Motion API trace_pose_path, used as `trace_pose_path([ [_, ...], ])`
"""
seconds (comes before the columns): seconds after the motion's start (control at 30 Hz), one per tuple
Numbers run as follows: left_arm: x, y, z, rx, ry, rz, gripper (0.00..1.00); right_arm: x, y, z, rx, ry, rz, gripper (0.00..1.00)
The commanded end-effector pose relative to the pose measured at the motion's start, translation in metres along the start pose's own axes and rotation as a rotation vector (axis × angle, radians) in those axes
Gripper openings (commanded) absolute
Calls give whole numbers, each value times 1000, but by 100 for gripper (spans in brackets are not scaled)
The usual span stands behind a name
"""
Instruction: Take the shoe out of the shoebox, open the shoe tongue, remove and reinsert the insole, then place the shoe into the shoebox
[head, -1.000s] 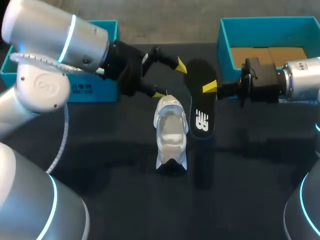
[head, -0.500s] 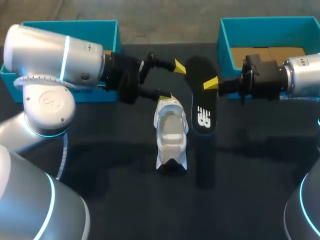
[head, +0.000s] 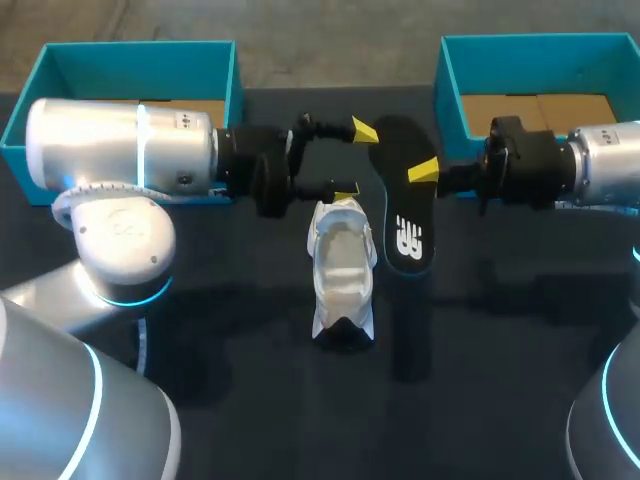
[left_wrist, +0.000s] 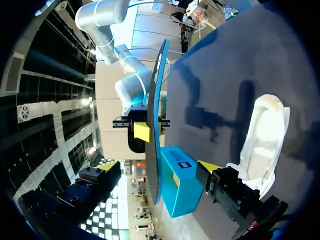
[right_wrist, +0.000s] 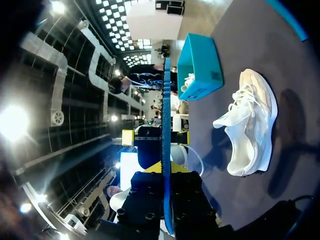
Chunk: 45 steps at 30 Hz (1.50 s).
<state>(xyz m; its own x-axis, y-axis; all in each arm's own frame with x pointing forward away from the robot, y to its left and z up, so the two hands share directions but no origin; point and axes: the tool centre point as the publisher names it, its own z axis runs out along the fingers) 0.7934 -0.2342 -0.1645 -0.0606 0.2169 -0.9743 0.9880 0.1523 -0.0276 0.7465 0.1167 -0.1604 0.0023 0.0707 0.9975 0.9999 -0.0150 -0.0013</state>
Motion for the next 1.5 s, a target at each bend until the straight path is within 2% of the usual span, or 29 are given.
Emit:
trace_pose_path([
  [0.03, 2, 8, 19, -6, -35, 4, 100, -1, 2, 9, 3, 6, -2, 0],
  [0.3, -4, 8, 33, 5, -62, 0, 98, -3, -1, 13, 13, 7, -1, 0],
  [0.37, -5, 8, 37, 4, -78, -5, 91, -4, -1, 12, 9, 10, -1, 0],
  [0.4, -5, 8, 38, 5, -78, -6, 85, -4, -1, 12, 8, 11, -1, 0],
  [0.43, -5, 7, 39, 8, -86, -5, 84, -4, -1, 11, 6, 11, -2, 0],
  [0.5, -6, 6, 41, 14, -90, -10, 62, -4, -2, 10, 1, 12, -3, 0],
  [0.6, -4, 3, 44, 25, -94, -11, 50, -3, -2, 9, -4, 12, -3, 0],
  [0.7, -2, 3, 46, 28, -94, -15, 47, -3, -1, 8, -4, 12, -3, 0],
  [0.73, -2, 3, 46, 27, -95, -17, 42, -3, -1, 8, -4, 12, -3, 0],
  [0.87, -2, 2, 48, 22, -98, -23, 38, -3, -1, 9, -1, 15, -3, 0],
  [0.9, -2, 2, 48, 23, -99, -24, 36, -3, -1, 9, 0, 16, -2, 0],
  [0.97, -2, 1, 50, 25, -99, -25, 25, -3, -1, 8, 0, 17, -1, 0],
  [1.1, -3, -2, 53, 26, -114, -30, 26, -4, 0, 7, -2, 18, 0, 0],
  [1.23, -3, -5, 56, 30, -117, -35, 23, -5, 0, 6, -3, 16, 1, 0],
  [1.33, -3, -5, 58, 27, -121, -37, 12, -5, 2, 3, -2, 14, 1, 0],
  [1.37, -3, -5, 58, 23, -123, -38, 0, -5, 2, 3, -3, 13, 0, 0],
  [1.5, -4, -4, 58, 12, -129, -44, 0, -6, 2, 1, -3, 13, 1, 0],
])
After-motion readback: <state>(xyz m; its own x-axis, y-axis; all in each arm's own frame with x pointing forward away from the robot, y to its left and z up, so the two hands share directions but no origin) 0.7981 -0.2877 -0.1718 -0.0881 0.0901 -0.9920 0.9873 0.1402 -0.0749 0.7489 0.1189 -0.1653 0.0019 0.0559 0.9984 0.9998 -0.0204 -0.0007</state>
